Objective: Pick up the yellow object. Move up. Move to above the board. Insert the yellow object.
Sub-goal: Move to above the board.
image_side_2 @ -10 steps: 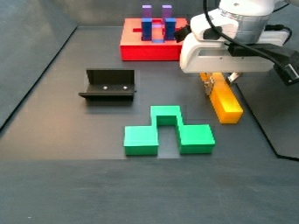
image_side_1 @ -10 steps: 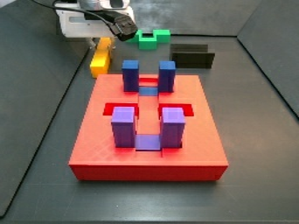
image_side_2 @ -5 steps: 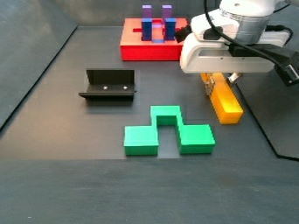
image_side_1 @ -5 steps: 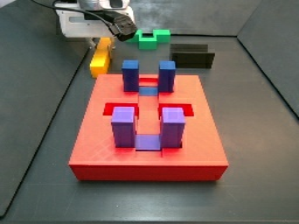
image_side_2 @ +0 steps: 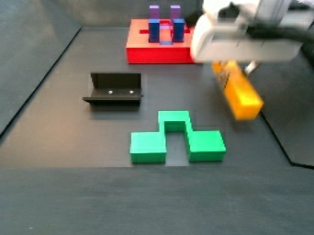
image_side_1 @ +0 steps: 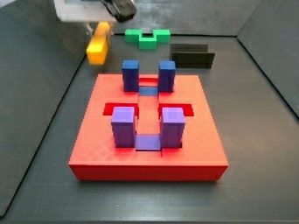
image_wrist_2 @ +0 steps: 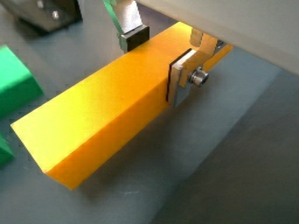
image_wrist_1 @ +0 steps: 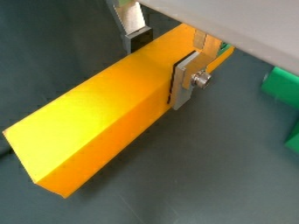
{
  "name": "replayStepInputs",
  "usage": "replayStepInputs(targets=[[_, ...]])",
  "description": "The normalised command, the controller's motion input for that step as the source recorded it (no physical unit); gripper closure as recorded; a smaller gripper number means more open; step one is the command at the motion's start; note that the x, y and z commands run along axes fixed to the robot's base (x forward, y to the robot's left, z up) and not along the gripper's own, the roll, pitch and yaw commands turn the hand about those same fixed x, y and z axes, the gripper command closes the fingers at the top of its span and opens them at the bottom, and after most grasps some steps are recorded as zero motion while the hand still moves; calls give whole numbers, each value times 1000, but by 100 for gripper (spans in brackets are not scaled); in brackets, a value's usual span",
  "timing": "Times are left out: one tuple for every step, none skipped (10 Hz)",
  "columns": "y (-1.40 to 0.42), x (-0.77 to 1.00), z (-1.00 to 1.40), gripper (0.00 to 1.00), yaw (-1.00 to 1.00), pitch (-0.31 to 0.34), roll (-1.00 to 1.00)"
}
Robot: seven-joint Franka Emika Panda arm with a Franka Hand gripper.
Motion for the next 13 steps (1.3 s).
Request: replayStepInputs(targets=[[0,0,1400,100,0,0,0],[3,4,1400,100,1,18,-7],[-5,-24,1400,100,2,44,-23],[-6,-15,1400,100,2,24,-31],[-1,3,1400,100,1,23,-37],[2,36,1400,100,-3,55,-53],[0,36,1400,100,-4,69,-61],[-3,7,886,100,-5,53,-60],[1,9,613,100,-3,37,-58],[8,39,224,100,-5,30,-59],[-1400,726,216,100,-249,251,33],[-1400,727,191,100,-205,268,85],[-1400,759,189,100,-93,304,95]])
